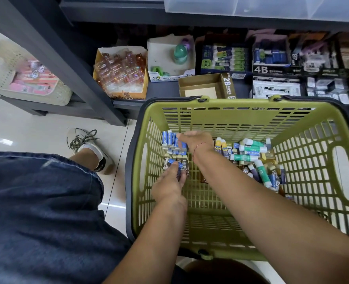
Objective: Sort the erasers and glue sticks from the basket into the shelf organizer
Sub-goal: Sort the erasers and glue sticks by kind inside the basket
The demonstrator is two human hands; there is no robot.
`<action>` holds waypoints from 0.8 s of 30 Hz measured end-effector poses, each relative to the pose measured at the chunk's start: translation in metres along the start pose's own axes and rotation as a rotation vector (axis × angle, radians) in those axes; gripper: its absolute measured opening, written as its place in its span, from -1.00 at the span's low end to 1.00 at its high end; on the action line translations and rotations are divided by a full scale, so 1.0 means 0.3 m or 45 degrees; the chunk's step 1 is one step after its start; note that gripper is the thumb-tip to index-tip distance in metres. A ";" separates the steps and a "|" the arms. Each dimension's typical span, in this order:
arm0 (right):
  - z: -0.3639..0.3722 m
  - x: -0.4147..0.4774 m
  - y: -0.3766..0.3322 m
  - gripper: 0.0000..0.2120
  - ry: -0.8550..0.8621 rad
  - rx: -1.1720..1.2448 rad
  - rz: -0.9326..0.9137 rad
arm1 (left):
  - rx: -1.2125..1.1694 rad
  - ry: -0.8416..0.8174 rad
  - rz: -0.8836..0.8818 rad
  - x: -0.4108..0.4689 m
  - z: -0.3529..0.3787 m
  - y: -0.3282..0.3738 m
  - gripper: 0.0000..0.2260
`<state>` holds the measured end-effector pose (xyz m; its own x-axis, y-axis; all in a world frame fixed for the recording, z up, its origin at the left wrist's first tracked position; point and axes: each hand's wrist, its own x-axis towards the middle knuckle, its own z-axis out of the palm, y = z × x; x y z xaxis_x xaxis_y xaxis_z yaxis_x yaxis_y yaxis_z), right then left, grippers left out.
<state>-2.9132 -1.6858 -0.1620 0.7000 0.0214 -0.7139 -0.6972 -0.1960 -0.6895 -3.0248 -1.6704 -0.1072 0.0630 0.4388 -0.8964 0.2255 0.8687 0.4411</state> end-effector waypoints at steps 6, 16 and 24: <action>0.034 -0.010 -0.026 -0.78 0.115 0.083 -0.024 | 0.009 -0.015 0.010 0.003 0.008 -0.004 -0.86; 0.041 0.012 0.003 -0.88 0.100 -0.372 -0.337 | -0.005 -0.043 0.012 0.013 0.012 -0.005 -0.82; 0.047 0.007 0.031 -0.60 0.105 -0.485 -0.268 | 0.009 -0.057 0.035 0.017 0.013 -0.017 -0.86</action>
<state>-2.9203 -1.6738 -0.1716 0.8413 0.0241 -0.5400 -0.4424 -0.5432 -0.7136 -3.0219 -1.6735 -0.1142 0.1128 0.4515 -0.8851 0.2299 0.8547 0.4653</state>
